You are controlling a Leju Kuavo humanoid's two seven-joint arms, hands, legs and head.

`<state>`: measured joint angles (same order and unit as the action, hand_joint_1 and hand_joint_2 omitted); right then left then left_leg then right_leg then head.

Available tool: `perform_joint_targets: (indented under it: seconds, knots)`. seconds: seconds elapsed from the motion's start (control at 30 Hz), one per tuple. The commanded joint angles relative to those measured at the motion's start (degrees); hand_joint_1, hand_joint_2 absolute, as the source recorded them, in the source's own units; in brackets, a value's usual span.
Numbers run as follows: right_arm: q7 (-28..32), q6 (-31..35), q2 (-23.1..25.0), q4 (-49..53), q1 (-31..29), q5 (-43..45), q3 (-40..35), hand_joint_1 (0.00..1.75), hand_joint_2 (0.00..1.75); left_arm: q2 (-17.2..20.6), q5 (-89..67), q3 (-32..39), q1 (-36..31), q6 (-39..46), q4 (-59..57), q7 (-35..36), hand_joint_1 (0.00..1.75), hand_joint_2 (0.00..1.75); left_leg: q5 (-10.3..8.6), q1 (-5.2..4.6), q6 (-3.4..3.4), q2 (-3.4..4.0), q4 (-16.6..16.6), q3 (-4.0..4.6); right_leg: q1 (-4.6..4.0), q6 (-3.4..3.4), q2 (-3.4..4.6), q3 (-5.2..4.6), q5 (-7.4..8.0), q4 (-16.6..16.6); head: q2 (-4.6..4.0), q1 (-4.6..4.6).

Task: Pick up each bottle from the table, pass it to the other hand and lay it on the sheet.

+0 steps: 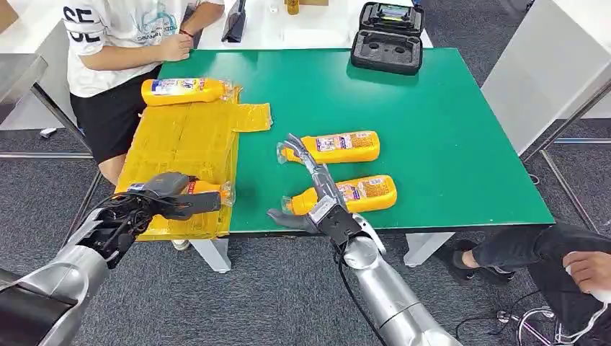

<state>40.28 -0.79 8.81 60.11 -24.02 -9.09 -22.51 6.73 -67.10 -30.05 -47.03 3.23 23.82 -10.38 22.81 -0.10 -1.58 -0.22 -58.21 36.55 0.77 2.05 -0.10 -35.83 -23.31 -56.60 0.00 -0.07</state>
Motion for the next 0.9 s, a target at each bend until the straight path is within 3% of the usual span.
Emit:
perform_joint_targets:
  seconds: [0.03,0.07,0.1,0.13,0.17,0.2,0.23,0.4,0.67,0.77,0.9]
  knots:
    - [-0.28,-0.05,-0.08,-6.31,-3.6,0.9,-2.16,0.0,1.75,-0.28,-0.7,-0.49,-1.51,-3.8,-5.29,0.02,1.64,1.75,0.15,0.05,0.08,0.13,0.0,-0.31,-0.05,-0.07,0.12,0.29,-0.09,0.03,0.0,0.0]
    - [-0.28,-0.08,0.02,-6.68,-3.66,1.03,-2.28,0.0,1.75,-0.16,-0.81,-0.52,-1.29,-4.18,-5.38,0.04,1.59,1.75,0.14,0.05,0.08,0.15,0.04,-0.35,-0.05,-0.07,0.14,0.32,-0.09,0.06,0.0,0.0]
    - [-0.28,-0.08,-0.02,-6.79,-3.54,0.99,-2.34,0.0,1.75,-0.04,-0.85,-0.53,-1.09,-4.17,-5.46,0.07,1.41,1.75,0.1,0.02,0.06,0.13,0.05,-0.27,-0.02,-0.06,0.12,0.24,-0.06,0.05,0.0,-0.02]
    - [-0.28,-0.08,0.03,-6.93,-3.36,1.01,-2.39,0.0,1.75,0.07,-0.85,-0.53,-0.81,-4.21,-5.58,0.07,1.47,1.75,0.08,0.01,0.05,0.1,0.04,-0.2,-0.01,-0.04,0.1,0.18,-0.04,0.04,0.0,0.0]
    - [-0.28,0.05,0.1,-7.37,-3.48,1.15,-2.42,0.0,1.75,0.2,-0.88,-0.44,-0.54,-4.11,-5.26,0.18,1.05,1.75,0.14,0.04,0.08,0.14,0.05,-0.35,-0.04,-0.07,0.13,0.33,-0.09,0.06,0.0,0.0]
    - [-0.28,0.04,0.07,-7.44,-3.36,1.2,-2.39,0.0,1.75,0.28,-0.88,-0.44,-0.36,-4.13,-5.35,0.18,0.77,1.75,0.07,0.0,0.05,0.1,0.06,-0.2,0.0,-0.04,0.1,0.17,-0.03,0.04,0.0,0.0]
    - [-0.28,0.05,-0.07,-7.59,-3.2,1.23,-2.34,0.0,1.75,0.38,-0.88,-0.42,-0.27,-4.08,-5.37,0.18,0.3,1.75,0.06,0.01,0.04,0.11,0.06,-0.19,0.0,-0.04,0.11,0.17,-0.02,0.05,0.0,0.0]
    - [-0.28,-0.04,-0.01,-8.09,-3.04,1.58,-2.21,0.0,1.75,0.78,-0.89,-0.38,0.23,-4.17,-5.55,0.11,0.12,1.75,0.13,0.04,0.08,0.15,0.07,-0.36,-0.04,-0.07,0.15,0.34,-0.07,0.08,0.0,-0.02]
    - [-0.28,-0.05,0.0,-8.16,-3.03,1.58,-2.22,0.0,1.75,0.85,-0.89,-0.37,0.32,-4.19,-5.61,0.11,0.12,1.75,0.09,0.0,0.06,0.13,0.08,-0.28,0.0,-0.05,0.13,0.27,-0.05,0.05,0.0,-0.02]
    - [-0.28,-0.03,0.22,-9.37,-3.71,1.65,-2.38,0.0,1.75,1.02,-0.72,0.0,0.56,-4.31,-5.3,0.07,0.0,1.75,0.12,0.03,0.08,0.15,0.07,-0.34,-0.03,-0.07,0.15,0.33,-0.06,0.06,0.0,0.0]
    - [-0.28,-0.02,0.33,-10.24,-4.11,1.89,-2.7,0.0,1.75,1.31,-0.6,0.62,0.18,-3.69,-4.86,-0.42,0.0,1.75,0.1,0.02,0.07,0.16,0.06,-0.3,-0.02,-0.06,0.16,0.29,-0.04,0.05,0.0,0.0]
